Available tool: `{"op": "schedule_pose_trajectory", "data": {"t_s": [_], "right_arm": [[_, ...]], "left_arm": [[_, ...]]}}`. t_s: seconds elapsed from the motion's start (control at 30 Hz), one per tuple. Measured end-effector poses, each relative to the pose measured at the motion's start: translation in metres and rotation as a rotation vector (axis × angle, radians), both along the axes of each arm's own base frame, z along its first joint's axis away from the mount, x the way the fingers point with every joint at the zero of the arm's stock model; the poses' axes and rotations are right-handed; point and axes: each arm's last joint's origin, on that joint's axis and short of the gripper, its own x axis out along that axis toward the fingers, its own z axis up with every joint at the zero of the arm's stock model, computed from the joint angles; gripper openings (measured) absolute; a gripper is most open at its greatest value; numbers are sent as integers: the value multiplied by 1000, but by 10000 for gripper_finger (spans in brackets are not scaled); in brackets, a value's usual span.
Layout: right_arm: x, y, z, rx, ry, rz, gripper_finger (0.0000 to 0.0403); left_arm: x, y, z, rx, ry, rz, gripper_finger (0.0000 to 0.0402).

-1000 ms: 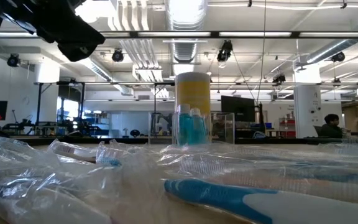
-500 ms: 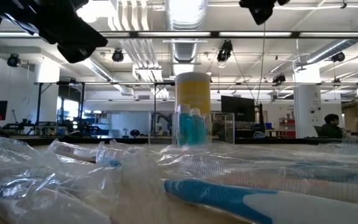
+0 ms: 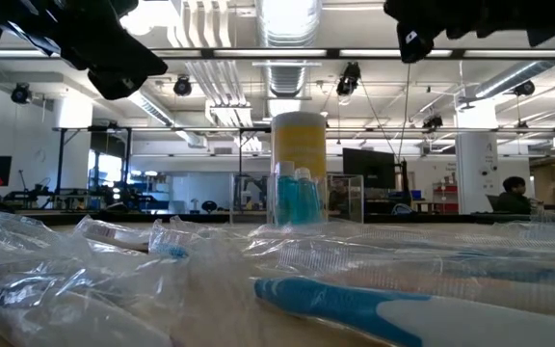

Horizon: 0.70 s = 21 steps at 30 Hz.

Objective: Pick & Place toothbrushing station
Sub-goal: Put the mouthwash bottle into the transparent organizer

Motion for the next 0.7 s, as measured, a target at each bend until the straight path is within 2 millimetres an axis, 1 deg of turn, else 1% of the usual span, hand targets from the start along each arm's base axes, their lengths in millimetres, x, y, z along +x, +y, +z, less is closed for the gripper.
{"op": "schedule_pose_trajectory", "data": {"t_s": [0.1,0.3,0.47,0.7], "right_arm": [[-3,1,-13,13,-23,2,13],[-9,0,-31,47,-152,-6,13],[-13,0,-43,50,-140,-34,13],[-14,-2,-46,28,-122,-76,13]], "left_arm": [[0,0,-1,-3,1,11,5],[-2,2,-9,-17,24,50,3],[-3,3,-13,-47,39,76,3],[-5,2,-20,-86,61,51,4]]}}
